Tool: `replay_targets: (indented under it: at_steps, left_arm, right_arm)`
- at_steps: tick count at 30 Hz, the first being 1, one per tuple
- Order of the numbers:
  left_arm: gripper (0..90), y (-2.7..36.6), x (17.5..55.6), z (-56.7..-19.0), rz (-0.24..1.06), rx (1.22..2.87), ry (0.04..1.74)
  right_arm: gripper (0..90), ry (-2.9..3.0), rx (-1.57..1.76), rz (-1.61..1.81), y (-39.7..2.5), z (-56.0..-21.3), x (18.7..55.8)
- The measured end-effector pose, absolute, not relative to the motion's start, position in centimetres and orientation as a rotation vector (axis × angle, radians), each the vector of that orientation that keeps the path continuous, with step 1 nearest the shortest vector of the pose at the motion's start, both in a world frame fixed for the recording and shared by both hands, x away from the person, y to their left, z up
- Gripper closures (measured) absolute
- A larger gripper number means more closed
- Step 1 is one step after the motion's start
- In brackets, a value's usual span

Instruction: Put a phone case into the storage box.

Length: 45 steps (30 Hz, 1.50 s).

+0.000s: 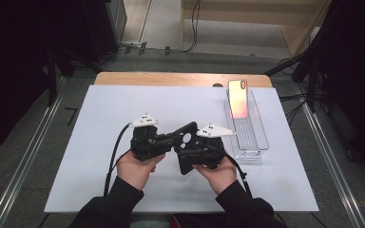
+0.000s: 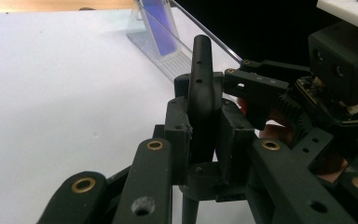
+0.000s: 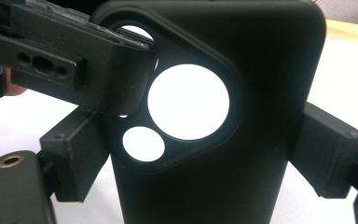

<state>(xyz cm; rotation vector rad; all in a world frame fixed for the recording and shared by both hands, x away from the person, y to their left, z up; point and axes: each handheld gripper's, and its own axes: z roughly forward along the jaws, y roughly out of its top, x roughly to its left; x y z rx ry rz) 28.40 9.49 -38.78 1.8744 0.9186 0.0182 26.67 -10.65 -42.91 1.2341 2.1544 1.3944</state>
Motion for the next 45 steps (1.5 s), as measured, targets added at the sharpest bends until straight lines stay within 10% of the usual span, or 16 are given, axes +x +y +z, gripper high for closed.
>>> replay_targets:
  at_steps: [19,45]
  left_arm:
    - [37.5,12.0,29.4,-38.3,-0.110,1.875,0.837]
    - [32.4,14.4,29.8,-42.3,-0.140,2.132,0.633]
  right_arm:
    - [12.0,2.186,1.215,1.416,-13.2,-42.9,28.0]
    - [12.0,2.284,1.115,1.530,-16.3,-41.5,28.9]
